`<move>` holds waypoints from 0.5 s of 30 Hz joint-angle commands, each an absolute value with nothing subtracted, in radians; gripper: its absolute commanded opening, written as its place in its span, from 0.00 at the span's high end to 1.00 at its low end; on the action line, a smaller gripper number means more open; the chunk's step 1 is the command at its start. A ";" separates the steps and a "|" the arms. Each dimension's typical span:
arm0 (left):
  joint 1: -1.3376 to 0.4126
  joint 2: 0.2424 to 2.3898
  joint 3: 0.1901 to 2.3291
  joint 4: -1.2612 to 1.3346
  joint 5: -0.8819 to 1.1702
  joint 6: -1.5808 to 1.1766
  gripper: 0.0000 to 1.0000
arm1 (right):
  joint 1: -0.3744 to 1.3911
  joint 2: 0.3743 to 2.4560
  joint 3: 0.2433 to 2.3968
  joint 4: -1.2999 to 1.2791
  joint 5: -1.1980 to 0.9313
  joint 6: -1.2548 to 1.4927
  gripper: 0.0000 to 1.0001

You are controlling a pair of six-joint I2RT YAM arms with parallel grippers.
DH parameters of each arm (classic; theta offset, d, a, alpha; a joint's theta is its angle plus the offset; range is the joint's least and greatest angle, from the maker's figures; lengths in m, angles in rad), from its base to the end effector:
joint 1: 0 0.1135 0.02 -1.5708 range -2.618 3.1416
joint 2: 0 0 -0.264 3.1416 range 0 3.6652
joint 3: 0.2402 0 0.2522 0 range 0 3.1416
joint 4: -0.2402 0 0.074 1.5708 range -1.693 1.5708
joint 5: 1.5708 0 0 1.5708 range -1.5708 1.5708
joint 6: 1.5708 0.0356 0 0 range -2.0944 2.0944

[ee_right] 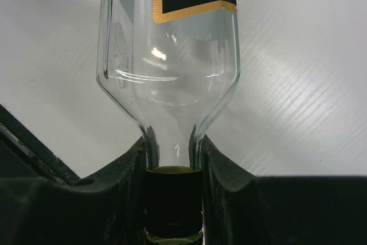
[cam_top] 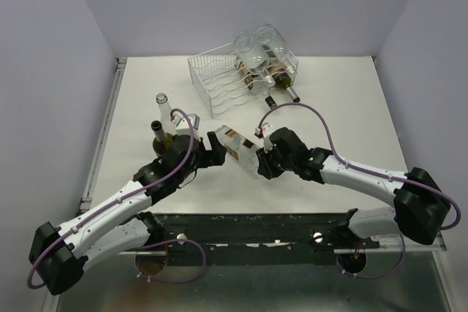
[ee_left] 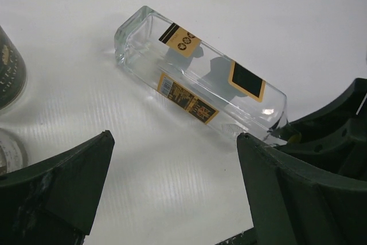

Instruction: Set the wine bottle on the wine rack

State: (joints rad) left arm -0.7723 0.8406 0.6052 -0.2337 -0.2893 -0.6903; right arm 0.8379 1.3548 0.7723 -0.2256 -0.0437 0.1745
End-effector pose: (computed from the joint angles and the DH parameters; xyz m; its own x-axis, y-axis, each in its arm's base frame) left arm 0.1450 -0.1271 0.2625 -0.5595 -0.3070 -0.7699 0.1689 0.8671 -0.4685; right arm 0.1840 0.2067 0.2075 -0.6088 -0.4170 -0.6749 -0.6672 0.7294 0.1511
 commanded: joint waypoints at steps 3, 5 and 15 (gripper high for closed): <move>-0.769 0.951 0.618 -0.130 -0.279 -0.796 0.01 | 0.854 1.174 0.700 -0.107 -0.009 0.241 0.99; -0.769 0.983 0.632 -0.133 -0.270 -0.804 0.01 | 0.857 1.126 0.675 -0.103 -0.006 0.248 1.00; -0.769 1.143 0.626 0.089 -0.167 -0.846 0.01 | 0.856 0.986 0.660 -0.198 0.015 0.328 1.00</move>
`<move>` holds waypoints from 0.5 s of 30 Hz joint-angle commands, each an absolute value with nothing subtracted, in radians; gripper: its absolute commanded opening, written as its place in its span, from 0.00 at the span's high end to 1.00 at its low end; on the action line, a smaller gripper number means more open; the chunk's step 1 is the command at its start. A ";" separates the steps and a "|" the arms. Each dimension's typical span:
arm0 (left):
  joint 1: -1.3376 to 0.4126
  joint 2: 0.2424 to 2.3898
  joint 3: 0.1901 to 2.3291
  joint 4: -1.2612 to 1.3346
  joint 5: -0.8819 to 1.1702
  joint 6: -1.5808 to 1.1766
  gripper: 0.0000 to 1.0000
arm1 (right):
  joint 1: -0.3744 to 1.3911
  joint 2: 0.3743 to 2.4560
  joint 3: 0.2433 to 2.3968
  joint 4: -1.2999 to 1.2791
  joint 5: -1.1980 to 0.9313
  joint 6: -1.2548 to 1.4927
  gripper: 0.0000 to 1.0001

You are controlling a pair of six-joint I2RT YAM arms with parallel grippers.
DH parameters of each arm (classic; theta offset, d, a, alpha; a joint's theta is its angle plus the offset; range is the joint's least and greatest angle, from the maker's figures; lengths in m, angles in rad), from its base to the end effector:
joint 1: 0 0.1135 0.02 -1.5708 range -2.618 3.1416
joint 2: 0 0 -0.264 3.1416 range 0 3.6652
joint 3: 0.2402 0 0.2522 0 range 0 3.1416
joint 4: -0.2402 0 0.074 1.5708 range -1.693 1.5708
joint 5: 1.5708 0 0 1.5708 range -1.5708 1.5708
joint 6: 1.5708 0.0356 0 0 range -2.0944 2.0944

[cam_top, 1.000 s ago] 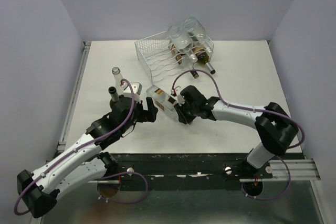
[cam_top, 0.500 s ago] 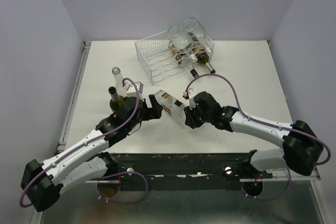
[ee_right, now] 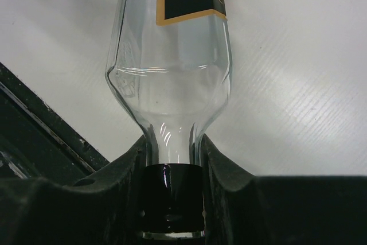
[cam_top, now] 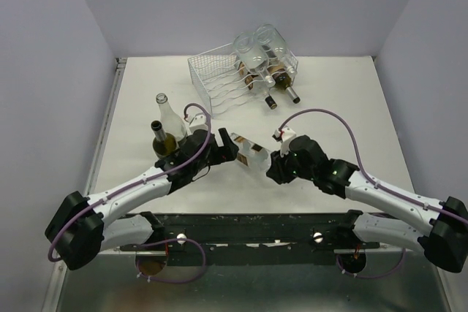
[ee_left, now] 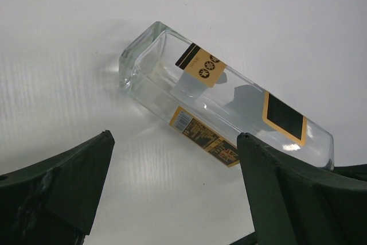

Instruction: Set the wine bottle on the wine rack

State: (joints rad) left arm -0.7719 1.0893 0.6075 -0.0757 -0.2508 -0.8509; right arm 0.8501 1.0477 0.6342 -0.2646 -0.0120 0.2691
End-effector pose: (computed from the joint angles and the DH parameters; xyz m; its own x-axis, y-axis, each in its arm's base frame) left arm 0.1743 -0.1574 0.2297 -0.6445 -0.3891 -0.6582 0.0609 0.8320 -0.5515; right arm 0.1461 0.1670 0.2300 -0.6005 -0.2808 -0.7487 -0.6201 0.7547 0.2143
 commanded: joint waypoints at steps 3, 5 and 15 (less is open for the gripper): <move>-0.773 1.163 0.643 0.080 -0.196 -0.692 0.01 | 0.856 0.982 0.715 -0.267 0.047 0.337 0.99; -0.775 1.138 0.614 0.116 -0.219 -0.603 0.01 | 0.856 0.985 0.774 -0.328 0.086 0.331 0.99; -0.795 0.977 0.284 0.691 0.092 -0.187 0.01 | 0.854 1.111 1.084 -0.687 0.173 0.319 0.99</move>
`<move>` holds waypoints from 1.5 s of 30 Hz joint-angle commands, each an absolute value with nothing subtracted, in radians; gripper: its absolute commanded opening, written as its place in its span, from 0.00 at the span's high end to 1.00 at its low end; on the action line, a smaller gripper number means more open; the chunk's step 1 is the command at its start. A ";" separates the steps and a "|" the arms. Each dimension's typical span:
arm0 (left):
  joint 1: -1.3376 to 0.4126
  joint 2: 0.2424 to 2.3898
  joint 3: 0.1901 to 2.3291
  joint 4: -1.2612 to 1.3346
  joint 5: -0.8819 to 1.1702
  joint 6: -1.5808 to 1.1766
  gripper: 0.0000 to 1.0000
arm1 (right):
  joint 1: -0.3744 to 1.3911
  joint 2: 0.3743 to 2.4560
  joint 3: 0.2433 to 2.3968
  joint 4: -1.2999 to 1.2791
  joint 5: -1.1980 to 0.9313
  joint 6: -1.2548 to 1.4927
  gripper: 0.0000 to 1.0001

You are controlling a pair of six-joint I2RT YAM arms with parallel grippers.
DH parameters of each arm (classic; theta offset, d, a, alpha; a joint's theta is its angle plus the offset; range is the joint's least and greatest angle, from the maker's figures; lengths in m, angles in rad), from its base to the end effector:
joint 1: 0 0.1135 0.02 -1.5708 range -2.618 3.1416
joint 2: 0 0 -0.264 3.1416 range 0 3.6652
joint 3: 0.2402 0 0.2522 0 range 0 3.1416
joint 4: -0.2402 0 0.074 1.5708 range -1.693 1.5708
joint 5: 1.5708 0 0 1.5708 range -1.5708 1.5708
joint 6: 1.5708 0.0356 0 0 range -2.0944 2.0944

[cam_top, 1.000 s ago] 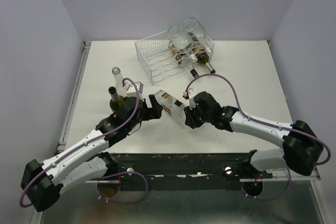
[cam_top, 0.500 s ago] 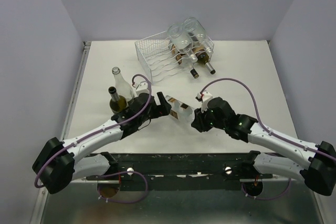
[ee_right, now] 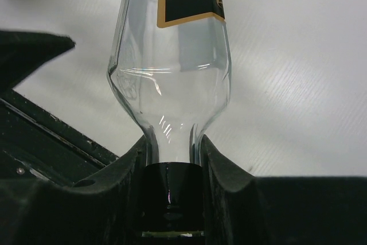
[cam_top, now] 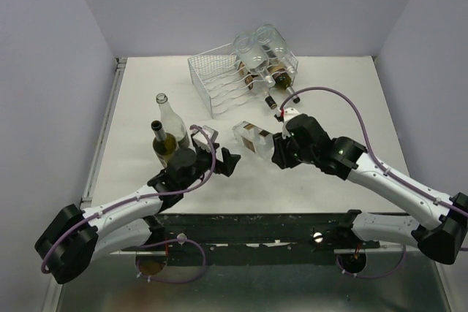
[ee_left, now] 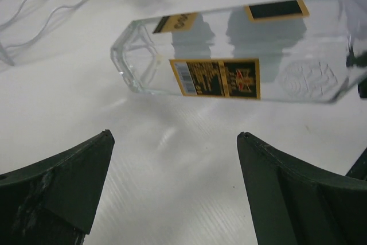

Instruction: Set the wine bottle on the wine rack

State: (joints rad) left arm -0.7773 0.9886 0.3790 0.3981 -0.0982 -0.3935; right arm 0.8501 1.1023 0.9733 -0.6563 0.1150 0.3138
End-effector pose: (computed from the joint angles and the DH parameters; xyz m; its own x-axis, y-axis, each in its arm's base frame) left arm 0.1571 -0.1497 0.2200 -0.3796 -0.1618 -0.9109 0.5242 0.7737 -0.3559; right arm 0.1540 0.1692 0.2997 -0.6577 -0.2841 -0.6977 -0.5150 0.8455 0.1411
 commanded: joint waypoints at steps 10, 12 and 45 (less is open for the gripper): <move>-0.974 1.088 0.245 0.893 0.077 0.260 0.01 | 0.854 1.066 1.134 -0.762 0.055 0.313 0.99; -1.008 1.109 0.238 0.945 0.054 0.328 0.01 | 0.856 1.062 1.140 -0.781 0.025 0.308 0.99; -1.178 1.388 0.294 1.226 -0.171 0.601 0.01 | 0.854 0.965 1.131 -0.854 -0.149 0.310 0.99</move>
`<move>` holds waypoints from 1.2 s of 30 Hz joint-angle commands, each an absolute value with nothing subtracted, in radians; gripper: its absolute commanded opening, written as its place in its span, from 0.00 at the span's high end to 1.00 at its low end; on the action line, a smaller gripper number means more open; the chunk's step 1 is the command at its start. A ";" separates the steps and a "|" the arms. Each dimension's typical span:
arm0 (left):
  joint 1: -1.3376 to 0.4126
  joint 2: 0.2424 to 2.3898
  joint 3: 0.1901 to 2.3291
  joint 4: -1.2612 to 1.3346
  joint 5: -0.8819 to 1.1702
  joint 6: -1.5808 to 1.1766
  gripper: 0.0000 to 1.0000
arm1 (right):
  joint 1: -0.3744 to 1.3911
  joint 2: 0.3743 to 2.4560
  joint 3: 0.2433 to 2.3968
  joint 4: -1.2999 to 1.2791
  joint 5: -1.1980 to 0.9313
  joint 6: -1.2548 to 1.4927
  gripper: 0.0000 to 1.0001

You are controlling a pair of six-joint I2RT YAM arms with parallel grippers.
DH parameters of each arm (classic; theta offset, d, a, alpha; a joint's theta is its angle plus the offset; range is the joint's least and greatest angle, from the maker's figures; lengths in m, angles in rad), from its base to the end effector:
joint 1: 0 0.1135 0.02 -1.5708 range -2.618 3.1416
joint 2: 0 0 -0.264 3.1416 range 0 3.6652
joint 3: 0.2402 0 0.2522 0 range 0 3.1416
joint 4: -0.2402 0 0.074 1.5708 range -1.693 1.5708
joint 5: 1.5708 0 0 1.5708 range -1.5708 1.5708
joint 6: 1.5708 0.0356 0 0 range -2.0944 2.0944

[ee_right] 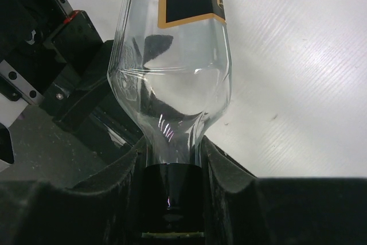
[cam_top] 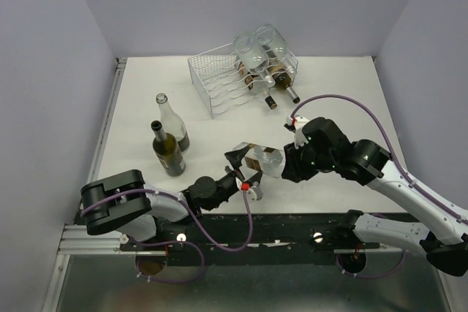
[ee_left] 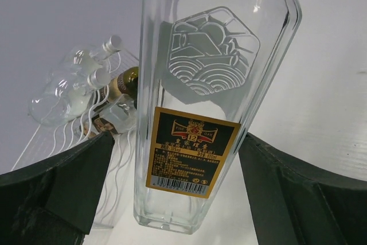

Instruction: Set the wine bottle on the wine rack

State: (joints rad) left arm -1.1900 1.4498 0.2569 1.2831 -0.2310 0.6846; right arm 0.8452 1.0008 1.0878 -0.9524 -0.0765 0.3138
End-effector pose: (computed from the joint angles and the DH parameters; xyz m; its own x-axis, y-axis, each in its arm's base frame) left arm 0.0977 -0.2221 0.1798 0.5438 0.2979 -0.7846 0.6133 0.4971 0.6138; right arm 0.1223 0.1420 0.3335 -0.7209 -0.3490 -0.5987 -0.5848 0.7699 0.2555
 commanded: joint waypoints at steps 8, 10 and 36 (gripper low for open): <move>-1.160 1.430 0.301 1.194 -0.120 0.591 0.01 | 0.854 0.936 1.127 -0.842 -0.242 0.284 0.99; -1.147 1.408 0.305 1.149 -0.088 0.581 0.01 | 0.854 0.934 1.129 -0.853 -0.261 0.267 0.99; -1.137 1.276 0.411 1.014 -0.133 1.021 1.00 | 0.857 1.075 1.105 -0.968 -0.175 0.110 0.24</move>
State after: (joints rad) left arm -1.1400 1.3838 0.3229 0.9604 -0.1120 0.8783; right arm 0.8501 1.0420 1.1229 -0.9699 -0.1905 0.1638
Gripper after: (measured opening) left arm 0.750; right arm 0.758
